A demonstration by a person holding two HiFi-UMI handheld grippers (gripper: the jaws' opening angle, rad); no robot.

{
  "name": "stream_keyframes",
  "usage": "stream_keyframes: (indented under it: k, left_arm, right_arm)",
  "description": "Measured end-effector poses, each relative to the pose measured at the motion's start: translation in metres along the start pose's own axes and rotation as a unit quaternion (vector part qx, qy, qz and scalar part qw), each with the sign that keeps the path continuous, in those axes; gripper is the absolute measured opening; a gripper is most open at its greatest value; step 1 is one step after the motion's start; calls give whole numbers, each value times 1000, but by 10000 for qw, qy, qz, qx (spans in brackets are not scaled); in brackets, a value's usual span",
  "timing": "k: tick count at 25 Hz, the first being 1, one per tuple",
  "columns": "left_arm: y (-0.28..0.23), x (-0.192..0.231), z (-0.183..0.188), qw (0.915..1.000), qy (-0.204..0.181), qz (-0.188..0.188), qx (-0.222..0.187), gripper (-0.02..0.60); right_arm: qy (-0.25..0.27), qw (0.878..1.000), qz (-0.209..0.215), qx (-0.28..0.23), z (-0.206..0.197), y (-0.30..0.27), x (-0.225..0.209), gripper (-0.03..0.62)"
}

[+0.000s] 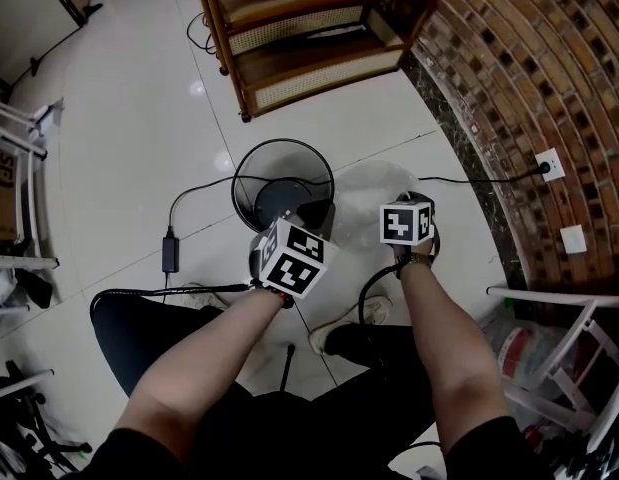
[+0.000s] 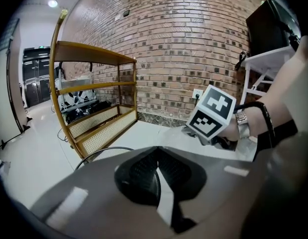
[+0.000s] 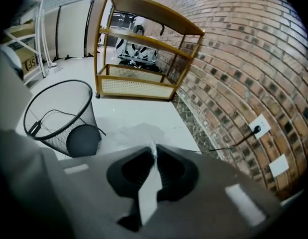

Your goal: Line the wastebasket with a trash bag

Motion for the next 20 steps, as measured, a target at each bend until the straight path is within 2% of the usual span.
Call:
stream_keyframes:
  k: [13,17,20]
  left_arm:
    - [14,-8,14,9999,-18,-14,-152,2]
    - [17,-10,17,9998,109,-82,-162,2]
    - [23,-11,21,9994,246,-169,-172,11]
  right_arm:
    - [-80,9992,-50,-390,53,50,-35,6]
    - [-72,9979,59,-645,78,72,-41,6]
    - [-181,9982,-65,-565,83,85,-50,6]
Point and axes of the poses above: the fingertips, and each gripper's own axes: y backward along the fingers, x to its left, z out of its top, the point moved 5 cm from there along y, backward along the fingers, and after that the axes turned 10 degrees about -y, right-handed, at the moved point
